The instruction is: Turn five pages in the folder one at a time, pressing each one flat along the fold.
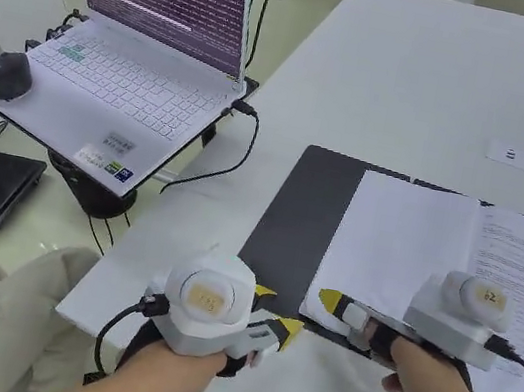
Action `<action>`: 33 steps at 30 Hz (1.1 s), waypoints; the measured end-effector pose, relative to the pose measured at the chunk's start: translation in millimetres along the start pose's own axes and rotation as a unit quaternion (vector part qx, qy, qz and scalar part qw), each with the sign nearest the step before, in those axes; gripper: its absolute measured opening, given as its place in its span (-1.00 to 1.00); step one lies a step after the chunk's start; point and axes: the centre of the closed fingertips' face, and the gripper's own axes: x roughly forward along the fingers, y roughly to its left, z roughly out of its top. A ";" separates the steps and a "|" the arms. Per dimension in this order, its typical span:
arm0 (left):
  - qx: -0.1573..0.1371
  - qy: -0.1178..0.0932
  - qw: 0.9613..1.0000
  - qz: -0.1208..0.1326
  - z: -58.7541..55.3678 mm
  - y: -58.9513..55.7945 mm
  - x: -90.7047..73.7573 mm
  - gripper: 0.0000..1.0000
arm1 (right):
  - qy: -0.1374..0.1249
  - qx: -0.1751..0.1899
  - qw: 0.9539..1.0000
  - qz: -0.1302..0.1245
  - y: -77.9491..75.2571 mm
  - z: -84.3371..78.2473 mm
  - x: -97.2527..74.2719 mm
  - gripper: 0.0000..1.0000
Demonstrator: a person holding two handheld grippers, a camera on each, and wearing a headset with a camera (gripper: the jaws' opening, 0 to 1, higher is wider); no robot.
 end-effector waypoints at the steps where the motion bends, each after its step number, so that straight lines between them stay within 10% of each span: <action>1: -0.003 0.000 1.000 -0.006 1.6 -3.1 6.3 -0.52 | -0.005 0.006 1.000 -0.003 -5.1 5.7 -5.0 -0.72; 16: 0.031 0.022 0.999 -0.002 2.2 -4.4 64.0 -0.59 | -0.044 0.017 0.998 -0.030 -41.9 55.9 -29.0 -0.98; 20: 0.051 0.056 0.997 0.006 -14.2 -1.2 66.9 -0.59 | -0.050 0.016 0.998 -0.038 -46.4 65.4 -35.8 -1.00; 33: 0.068 0.033 0.997 0.012 -11.6 0.5 66.0 -0.64 | -0.076 0.078 0.992 -0.066 -104.6 107.5 -38.9 -1.00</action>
